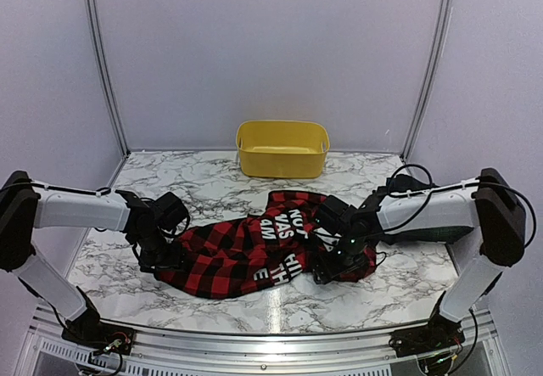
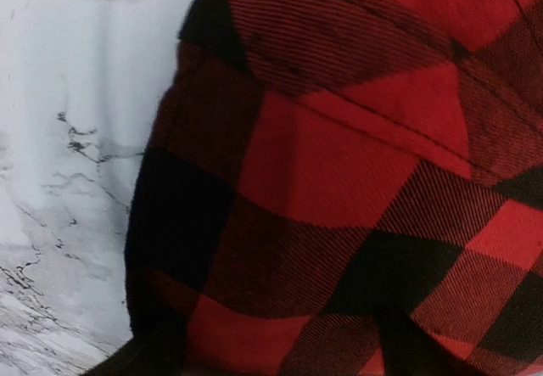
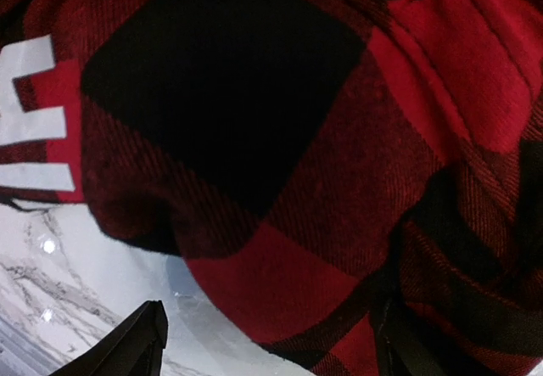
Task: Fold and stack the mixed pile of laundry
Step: Turn over the crumpled shirt at the center of the board.
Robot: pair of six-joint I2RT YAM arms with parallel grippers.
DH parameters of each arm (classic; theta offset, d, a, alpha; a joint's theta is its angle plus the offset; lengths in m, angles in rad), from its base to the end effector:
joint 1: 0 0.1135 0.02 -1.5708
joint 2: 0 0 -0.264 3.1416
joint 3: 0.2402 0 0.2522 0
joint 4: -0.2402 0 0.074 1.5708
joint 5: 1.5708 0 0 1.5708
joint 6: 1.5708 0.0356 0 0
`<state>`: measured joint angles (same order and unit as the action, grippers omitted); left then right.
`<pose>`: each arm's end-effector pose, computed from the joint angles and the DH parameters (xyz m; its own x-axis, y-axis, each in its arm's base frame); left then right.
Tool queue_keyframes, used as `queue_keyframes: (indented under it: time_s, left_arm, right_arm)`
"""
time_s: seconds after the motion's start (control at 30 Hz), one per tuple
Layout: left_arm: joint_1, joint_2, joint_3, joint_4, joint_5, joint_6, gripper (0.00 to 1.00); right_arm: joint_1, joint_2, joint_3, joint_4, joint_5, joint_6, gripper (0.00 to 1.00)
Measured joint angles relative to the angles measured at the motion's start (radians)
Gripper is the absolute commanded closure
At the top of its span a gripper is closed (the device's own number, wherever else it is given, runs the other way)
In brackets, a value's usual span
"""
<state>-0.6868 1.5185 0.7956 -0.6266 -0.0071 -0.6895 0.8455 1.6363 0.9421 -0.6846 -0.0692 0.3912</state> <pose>0.1963 -0.1606 0.1531 -0.9847 -0.0152 -0.1738 0.0084 0.9909 -0.1343 0.1871 0.2148 0.1588 -0.8900 -0.4305 -0.1505 -0.4499 0.8827 0.1355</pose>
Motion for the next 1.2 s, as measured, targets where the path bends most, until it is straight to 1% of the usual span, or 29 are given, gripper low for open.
queue_keyframes:
  time_s: [0.03, 0.07, 0.1, 0.13, 0.17, 0.2, 0.23, 0.27, 0.33, 0.4, 0.63, 0.8, 0.87, 0.97, 1.1, 1.2]
  left_arm:
    - [0.008, 0.009, 0.007, -0.003, -0.006, -0.015, 0.51]
    - [0.017, 0.015, 0.010, -0.003, -0.012, -0.024, 0.60]
    - [0.034, 0.019, 0.013, -0.006, -0.012, -0.028, 0.71]
    - [0.054, 0.021, 0.016, -0.003, -0.004, -0.033, 0.81]
    - [0.084, 0.023, 0.018, 0.003, 0.013, -0.031, 0.90]
    - [0.119, 0.025, 0.021, 0.013, 0.039, -0.030, 0.97]
    - [0.157, 0.027, 0.023, 0.026, 0.066, -0.026, 1.00]
    - [0.184, 0.027, 0.026, 0.037, 0.086, -0.027, 1.00]
    - [0.243, 0.024, 0.059, 0.038, 0.122, -0.003, 1.00]
    - [0.276, 0.010, 0.137, 0.033, 0.148, 0.018, 1.00]
    - [0.333, -0.129, 0.400, 0.046, 0.220, 0.047, 1.00]
    - [0.388, -0.215, 0.555, 0.043, 0.258, 0.045, 1.00]
    - [0.401, -0.243, 0.620, 0.042, 0.269, 0.045, 1.00]
    - [0.405, -0.303, 0.724, 0.036, 0.269, 0.048, 1.00]
    - [0.405, -0.390, 0.865, 0.035, 0.267, 0.059, 1.00]
    - [0.405, -0.414, 0.974, 0.038, 0.265, 0.061, 1.00]
  right_arm:
    - [0.002, 0.012, 0.010, -0.006, 0.027, -0.007, 0.25]
    - [0.003, 0.023, 0.017, -0.008, 0.051, -0.016, 0.34]
    - [0.003, 0.032, 0.023, -0.011, 0.069, -0.024, 0.47]
    - [0.003, 0.042, 0.031, -0.016, 0.094, -0.039, 0.67]
    - [0.003, 0.052, 0.041, -0.023, 0.116, -0.051, 0.79]
    - [0.003, 0.061, 0.050, -0.032, 0.134, -0.060, 0.89]
    - [0.003, 0.066, 0.061, -0.039, 0.143, -0.071, 0.98]
    - [0.002, 0.072, 0.073, -0.045, 0.148, -0.082, 1.00]
    - [0.002, 0.076, 0.101, -0.062, 0.149, -0.104, 1.00]
    - [0.002, 0.066, 0.150, -0.093, 0.150, -0.131, 1.00]
    - [0.002, -0.049, 0.443, -0.185, 0.173, -0.198, 1.00]
    - [0.002, -0.148, 0.584, -0.253, 0.164, -0.240, 1.00]
    - [0.002, -0.198, 0.657, -0.290, 0.123, -0.248, 1.00]
    - [0.006, -0.253, 0.720, -0.309, 0.070, -0.245, 1.00]
    - [0.031, -0.347, 0.836, -0.312, -0.048, -0.212, 1.00]
    - [0.037, -0.374, 0.919, -0.311, -0.153, -0.183, 1.00]
